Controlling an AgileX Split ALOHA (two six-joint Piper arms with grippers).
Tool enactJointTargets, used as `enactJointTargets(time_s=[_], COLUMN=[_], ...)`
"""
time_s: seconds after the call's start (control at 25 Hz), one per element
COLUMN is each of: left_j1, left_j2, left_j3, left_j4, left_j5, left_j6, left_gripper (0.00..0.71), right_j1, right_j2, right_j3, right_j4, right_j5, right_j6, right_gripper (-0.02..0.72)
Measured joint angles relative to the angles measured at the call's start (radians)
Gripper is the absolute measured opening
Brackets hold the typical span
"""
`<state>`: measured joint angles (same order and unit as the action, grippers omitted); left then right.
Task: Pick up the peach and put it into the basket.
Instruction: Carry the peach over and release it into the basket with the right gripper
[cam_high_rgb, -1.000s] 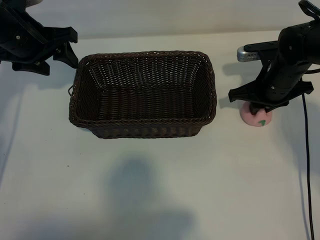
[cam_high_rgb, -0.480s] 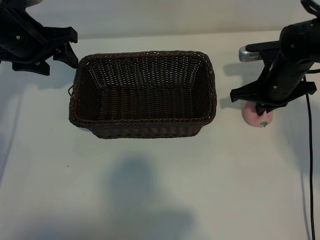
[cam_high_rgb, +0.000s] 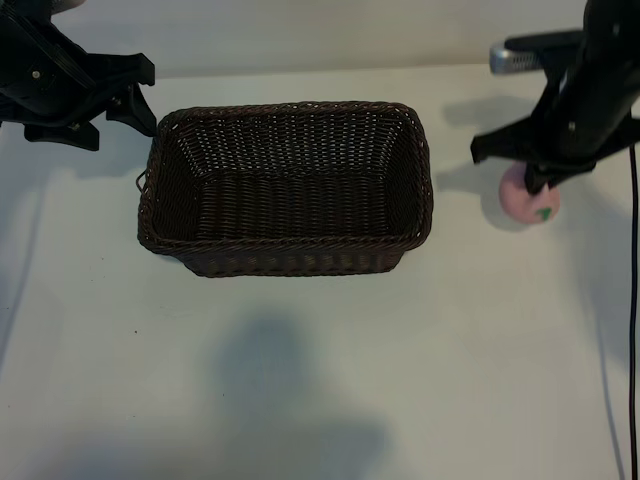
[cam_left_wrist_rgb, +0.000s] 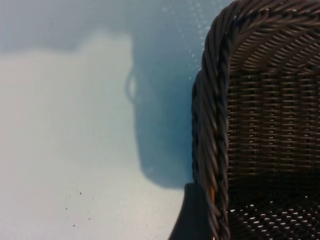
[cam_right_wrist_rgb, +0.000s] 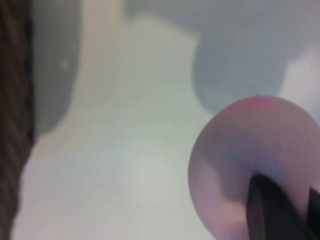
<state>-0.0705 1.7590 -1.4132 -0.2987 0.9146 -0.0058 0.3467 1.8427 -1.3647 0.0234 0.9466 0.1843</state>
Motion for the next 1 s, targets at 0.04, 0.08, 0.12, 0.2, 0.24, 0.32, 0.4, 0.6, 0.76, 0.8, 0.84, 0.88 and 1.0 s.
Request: enactJointTargets(time_s=[0.04, 0.08, 0.12, 0.2, 0.24, 0.32, 0.4, 0.6, 0.76, 0.8, 0.84, 0.88, 1.0], left_j1=[0.000, 0.000, 0.000, 0.000, 0.000, 0.000, 0.000, 0.000, 0.000, 0.000, 0.000, 0.000, 0.000], left_j2=[0.000, 0.000, 0.000, 0.000, 0.000, 0.000, 0.000, 0.000, 0.000, 0.000, 0.000, 0.000, 0.000], left_j3=[0.000, 0.000, 0.000, 0.000, 0.000, 0.000, 0.000, 0.000, 0.000, 0.000, 0.000, 0.000, 0.000], left_j4=[0.000, 0.000, 0.000, 0.000, 0.000, 0.000, 0.000, 0.000, 0.000, 0.000, 0.000, 0.000, 0.000], left_j5=[0.000, 0.000, 0.000, 0.000, 0.000, 0.000, 0.000, 0.000, 0.000, 0.000, 0.000, 0.000, 0.000], left_j6=[-0.001, -0.001, -0.001, -0.001, -0.001, -0.002, -0.002, -0.002, -0.002, -0.002, -0.002, -0.002, -0.002], left_gripper=[0.588, 0.588, 0.588, 0.588, 0.588, 0.588, 0.588, 0.588, 0.588, 0.588, 0.588, 0.588, 0.588], right_j1=[0.000, 0.000, 0.000, 0.000, 0.000, 0.000, 0.000, 0.007, 0.046, 0.059, 0.070, 0.083, 0.113], right_j2=[0.000, 0.000, 0.000, 0.000, 0.000, 0.000, 0.000, 0.000, 0.000, 0.000, 0.000, 0.000, 0.000], right_j3=[-0.023, -0.042, -0.055, -0.084, -0.098, -0.126, -0.154, -0.205, -0.236, -0.246, -0.253, -0.260, -0.271], right_j4=[0.000, 0.000, 0.000, 0.000, 0.000, 0.004, 0.015, 0.078, 0.083, 0.085, 0.088, 0.094, 0.109], right_j5=[0.022, 0.039, 0.058, 0.090, 0.103, 0.131, 0.152, 0.187, 0.198, 0.198, 0.198, 0.199, 0.196], right_j6=[-0.002, -0.003, -0.005, -0.010, -0.011, -0.013, -0.017, -0.040, -0.039, -0.038, -0.037, -0.036, -0.033], right_gripper=[0.041, 0.041, 0.041, 0.041, 0.041, 0.041, 0.041, 0.041, 0.041, 0.041, 0.041, 0.041, 0.041])
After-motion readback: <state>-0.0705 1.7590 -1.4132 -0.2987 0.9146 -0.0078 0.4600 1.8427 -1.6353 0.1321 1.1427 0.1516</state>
